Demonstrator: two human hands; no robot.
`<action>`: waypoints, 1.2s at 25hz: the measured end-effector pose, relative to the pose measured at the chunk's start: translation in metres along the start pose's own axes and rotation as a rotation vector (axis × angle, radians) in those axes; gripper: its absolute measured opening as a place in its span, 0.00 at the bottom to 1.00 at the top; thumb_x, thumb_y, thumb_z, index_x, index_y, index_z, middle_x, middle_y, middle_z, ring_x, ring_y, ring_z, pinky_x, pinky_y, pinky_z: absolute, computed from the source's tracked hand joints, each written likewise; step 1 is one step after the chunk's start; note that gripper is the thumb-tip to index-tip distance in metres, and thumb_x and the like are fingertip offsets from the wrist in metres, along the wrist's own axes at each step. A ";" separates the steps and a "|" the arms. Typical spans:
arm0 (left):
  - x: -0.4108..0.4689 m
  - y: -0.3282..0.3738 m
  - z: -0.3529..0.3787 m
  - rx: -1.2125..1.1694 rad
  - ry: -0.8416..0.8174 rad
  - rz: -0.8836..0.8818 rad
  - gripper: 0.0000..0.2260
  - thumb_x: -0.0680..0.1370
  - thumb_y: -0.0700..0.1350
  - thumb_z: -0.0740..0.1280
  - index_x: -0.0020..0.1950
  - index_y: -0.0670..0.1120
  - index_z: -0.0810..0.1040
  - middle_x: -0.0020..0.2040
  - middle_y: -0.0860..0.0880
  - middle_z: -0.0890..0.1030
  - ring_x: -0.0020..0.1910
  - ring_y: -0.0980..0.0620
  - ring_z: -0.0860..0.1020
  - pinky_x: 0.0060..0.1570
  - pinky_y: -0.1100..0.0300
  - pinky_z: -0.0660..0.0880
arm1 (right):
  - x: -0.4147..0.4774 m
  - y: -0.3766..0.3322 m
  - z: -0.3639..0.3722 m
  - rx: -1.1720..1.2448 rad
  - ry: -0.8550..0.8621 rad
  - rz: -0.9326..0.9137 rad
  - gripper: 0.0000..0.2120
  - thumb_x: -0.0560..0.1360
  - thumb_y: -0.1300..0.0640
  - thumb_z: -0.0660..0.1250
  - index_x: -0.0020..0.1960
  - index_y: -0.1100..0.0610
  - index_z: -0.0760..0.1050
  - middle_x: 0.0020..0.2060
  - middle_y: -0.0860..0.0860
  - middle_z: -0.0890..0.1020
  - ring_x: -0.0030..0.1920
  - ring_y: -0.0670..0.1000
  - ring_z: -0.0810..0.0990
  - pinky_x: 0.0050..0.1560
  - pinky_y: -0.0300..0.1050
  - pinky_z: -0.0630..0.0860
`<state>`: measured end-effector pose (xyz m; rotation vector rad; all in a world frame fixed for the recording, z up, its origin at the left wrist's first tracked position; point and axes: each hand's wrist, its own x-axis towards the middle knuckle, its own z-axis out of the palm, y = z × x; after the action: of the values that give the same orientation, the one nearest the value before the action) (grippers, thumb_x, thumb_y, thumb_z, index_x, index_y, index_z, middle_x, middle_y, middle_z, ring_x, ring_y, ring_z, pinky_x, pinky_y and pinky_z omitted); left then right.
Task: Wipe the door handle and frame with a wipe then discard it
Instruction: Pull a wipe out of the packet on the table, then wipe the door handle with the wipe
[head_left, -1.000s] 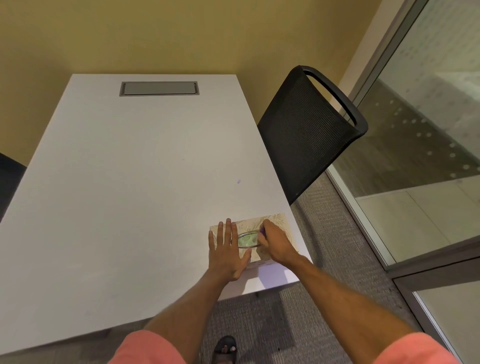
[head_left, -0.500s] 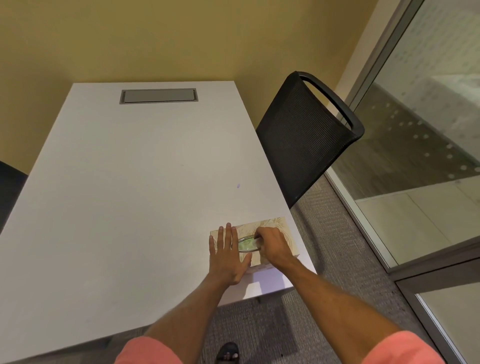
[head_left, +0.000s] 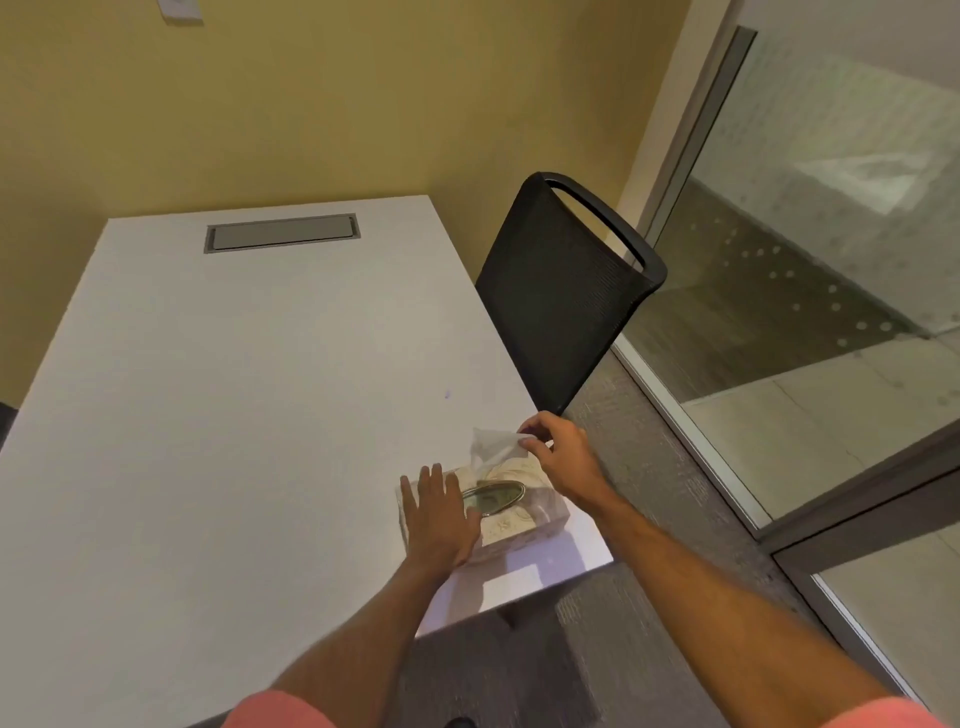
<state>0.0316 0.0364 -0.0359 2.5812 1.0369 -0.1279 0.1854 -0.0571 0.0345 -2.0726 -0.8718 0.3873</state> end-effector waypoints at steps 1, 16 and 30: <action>0.003 0.013 -0.007 -0.230 0.090 -0.019 0.19 0.83 0.52 0.56 0.72 0.45 0.67 0.75 0.43 0.68 0.73 0.44 0.67 0.76 0.47 0.56 | -0.002 0.000 -0.007 0.023 0.026 0.004 0.03 0.77 0.61 0.67 0.51 0.59 0.78 0.44 0.49 0.81 0.44 0.43 0.79 0.38 0.29 0.75; 0.013 0.260 -0.044 -1.361 -0.252 0.176 0.05 0.81 0.42 0.65 0.48 0.46 0.81 0.48 0.47 0.83 0.48 0.50 0.81 0.49 0.57 0.77 | -0.064 0.088 -0.219 0.469 0.367 0.104 0.10 0.75 0.59 0.71 0.56 0.55 0.79 0.50 0.52 0.83 0.50 0.47 0.80 0.52 0.41 0.76; 0.019 0.478 -0.011 -1.308 -0.496 0.377 0.08 0.80 0.41 0.68 0.53 0.36 0.79 0.44 0.43 0.84 0.41 0.47 0.81 0.41 0.55 0.78 | -0.095 0.200 -0.379 0.754 0.634 0.362 0.06 0.75 0.63 0.70 0.41 0.55 0.77 0.27 0.50 0.81 0.26 0.47 0.78 0.30 0.40 0.78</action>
<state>0.3723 -0.2665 0.1095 1.3664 0.2250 0.0196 0.4129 -0.4265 0.1013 -1.4745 0.0526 0.1771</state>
